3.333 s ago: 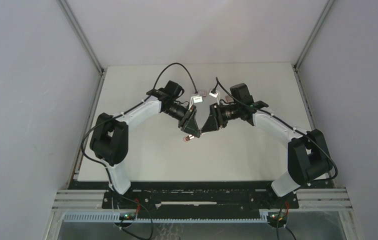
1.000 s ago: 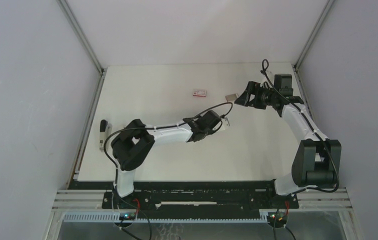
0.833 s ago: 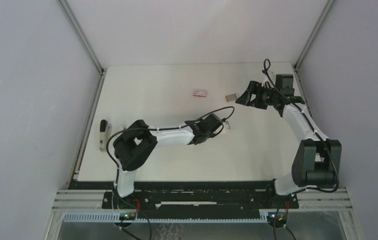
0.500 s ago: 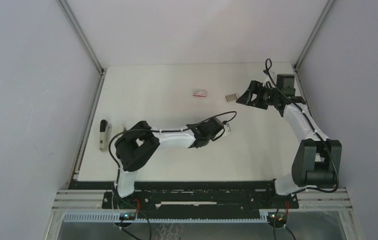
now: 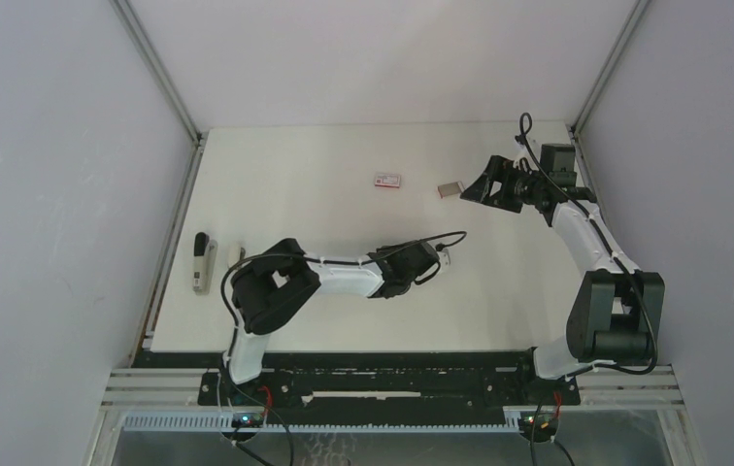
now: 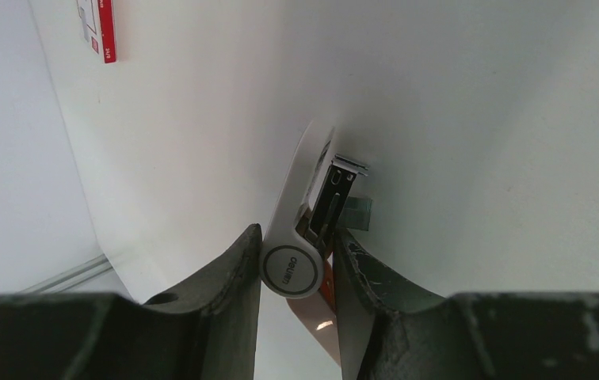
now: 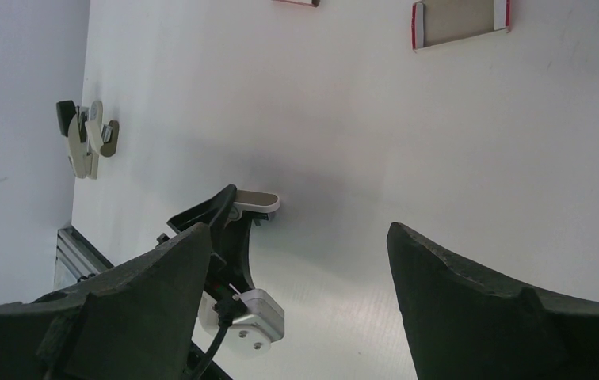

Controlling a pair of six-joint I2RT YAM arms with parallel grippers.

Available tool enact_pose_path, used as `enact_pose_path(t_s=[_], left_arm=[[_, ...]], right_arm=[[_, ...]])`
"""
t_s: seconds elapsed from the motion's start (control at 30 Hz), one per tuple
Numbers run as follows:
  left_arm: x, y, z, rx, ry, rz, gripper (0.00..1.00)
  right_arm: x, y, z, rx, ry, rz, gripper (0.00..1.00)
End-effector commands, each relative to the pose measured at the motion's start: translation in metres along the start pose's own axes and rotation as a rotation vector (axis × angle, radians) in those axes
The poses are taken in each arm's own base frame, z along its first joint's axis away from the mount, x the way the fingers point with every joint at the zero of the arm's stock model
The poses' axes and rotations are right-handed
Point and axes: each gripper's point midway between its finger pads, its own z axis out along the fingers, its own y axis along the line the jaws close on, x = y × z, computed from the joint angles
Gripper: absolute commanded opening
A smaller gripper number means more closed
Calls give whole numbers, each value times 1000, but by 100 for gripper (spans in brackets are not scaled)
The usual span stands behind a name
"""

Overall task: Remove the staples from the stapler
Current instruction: Unload the staple at the center of the board.

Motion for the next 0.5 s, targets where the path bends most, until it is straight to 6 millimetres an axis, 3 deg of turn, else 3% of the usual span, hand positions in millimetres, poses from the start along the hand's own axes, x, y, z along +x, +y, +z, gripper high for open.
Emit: enact_pose_path(t_s=[0.0, 0.33, 0.47], left_arm=[[-12, 21, -13, -49, -61, -68, 2], [-12, 43, -26, -171, -150, -138, 4], [-5, 20, -12, -127, -96, -16, 0]], right_arm=[[-22, 18, -12, -37, -63, -35, 82], [-22, 18, -12, -39, -62, -31, 82], [-21, 19, -11, -44, -56, -26, 82]])
